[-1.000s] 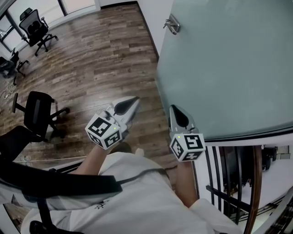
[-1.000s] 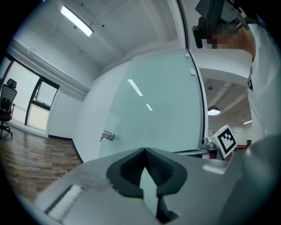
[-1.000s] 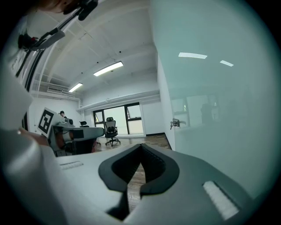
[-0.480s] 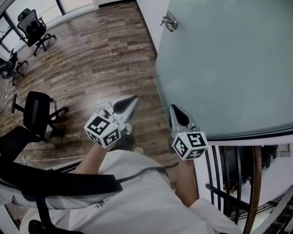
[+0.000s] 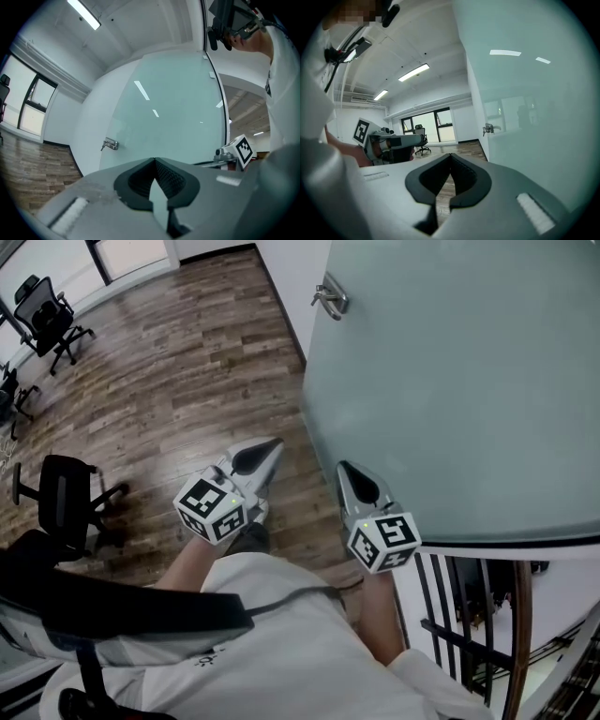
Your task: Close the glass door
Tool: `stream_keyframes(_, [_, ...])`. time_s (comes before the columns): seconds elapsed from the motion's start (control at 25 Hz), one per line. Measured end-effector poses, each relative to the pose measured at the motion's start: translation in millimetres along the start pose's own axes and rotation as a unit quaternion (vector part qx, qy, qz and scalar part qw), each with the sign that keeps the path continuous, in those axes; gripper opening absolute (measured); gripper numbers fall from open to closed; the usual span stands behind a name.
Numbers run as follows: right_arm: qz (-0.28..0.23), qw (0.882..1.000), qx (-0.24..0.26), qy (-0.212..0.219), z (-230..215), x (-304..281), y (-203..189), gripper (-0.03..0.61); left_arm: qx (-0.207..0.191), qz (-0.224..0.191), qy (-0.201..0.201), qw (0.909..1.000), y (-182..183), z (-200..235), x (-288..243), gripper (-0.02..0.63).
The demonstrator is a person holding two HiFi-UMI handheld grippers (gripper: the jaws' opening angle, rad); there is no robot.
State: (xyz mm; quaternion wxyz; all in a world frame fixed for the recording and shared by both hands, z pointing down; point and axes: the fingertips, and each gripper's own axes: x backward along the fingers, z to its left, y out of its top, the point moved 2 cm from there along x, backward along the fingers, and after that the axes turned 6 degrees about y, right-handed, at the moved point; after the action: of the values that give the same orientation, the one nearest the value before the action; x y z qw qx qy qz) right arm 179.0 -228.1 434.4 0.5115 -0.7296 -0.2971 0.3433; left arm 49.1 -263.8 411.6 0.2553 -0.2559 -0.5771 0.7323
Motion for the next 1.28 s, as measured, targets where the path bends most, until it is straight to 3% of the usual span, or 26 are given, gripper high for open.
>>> stream_keyframes(0.44, [0.015, 0.999, 0.018, -0.046, -43, -84, 39, 0.009, 0.011, -0.003, -0.032, 0.9994, 29, 85, -60, 0.005])
stream_keyframes(0.88, [-0.005, 0.996, 0.015, -0.086, -82, -178, 77, 0.009, 0.008, -0.005, -0.049, 0.9987, 55, 183, -102, 0.005])
stream_keyframes(1.28, [0.002, 0.994, 0.026, -0.108, -105, -214, 93, 0.009, 0.022, -0.011, -0.055, 0.9982, 61, 225, -123, 0.005])
